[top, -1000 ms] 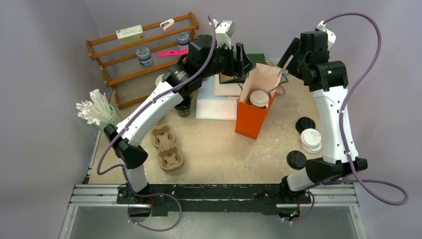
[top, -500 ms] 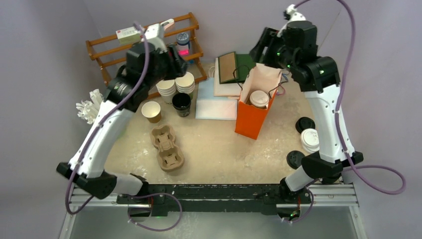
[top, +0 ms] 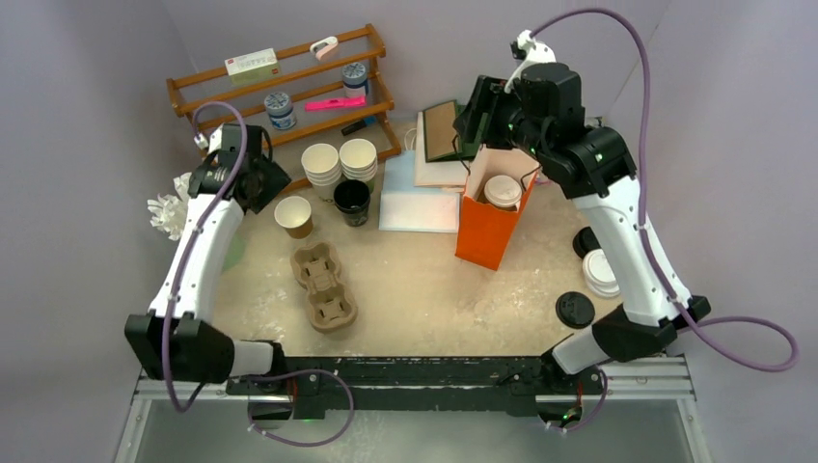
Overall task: Pack the takeout coffee
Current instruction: Pick up the coffee cup from the center of the board.
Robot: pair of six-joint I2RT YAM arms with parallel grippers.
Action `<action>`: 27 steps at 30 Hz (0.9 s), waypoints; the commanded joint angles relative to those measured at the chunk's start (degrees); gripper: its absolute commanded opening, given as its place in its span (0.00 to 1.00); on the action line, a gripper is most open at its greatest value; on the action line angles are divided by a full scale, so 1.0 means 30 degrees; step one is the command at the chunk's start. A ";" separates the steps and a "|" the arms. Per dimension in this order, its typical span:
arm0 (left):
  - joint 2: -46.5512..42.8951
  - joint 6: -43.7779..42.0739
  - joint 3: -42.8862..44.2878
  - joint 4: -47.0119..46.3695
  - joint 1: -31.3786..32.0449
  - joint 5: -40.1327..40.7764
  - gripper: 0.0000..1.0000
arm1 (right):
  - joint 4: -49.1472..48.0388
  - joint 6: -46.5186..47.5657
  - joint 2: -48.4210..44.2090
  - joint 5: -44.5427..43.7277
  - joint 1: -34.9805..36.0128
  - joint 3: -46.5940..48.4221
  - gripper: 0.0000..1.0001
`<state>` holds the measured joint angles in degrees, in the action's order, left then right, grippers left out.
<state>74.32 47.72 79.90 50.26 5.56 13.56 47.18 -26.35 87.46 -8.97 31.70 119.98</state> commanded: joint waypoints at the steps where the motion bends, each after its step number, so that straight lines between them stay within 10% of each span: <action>1: 0.1453 0.2476 -0.0768 0.1449 -0.1738 -0.0810 0.56 | -0.0760 -0.0322 -0.2658 -0.3171 -0.0048 -0.1813 0.70; 9: 0.2795 0.2580 -0.2052 0.0176 -0.2460 -0.0532 0.72 | -0.0104 -0.0101 -0.5724 -0.8475 -0.0050 -0.4599 0.71; 27: 0.6240 0.2975 -0.3609 -0.3026 -0.2474 -0.0424 0.49 | 0.1663 -0.2261 -0.8106 -1.2485 -0.0050 -0.8562 0.73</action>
<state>91.81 55.53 69.19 44.16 -1.50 11.70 51.37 -31.46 64.10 -43.00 31.66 94.70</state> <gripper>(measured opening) 0.530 0.729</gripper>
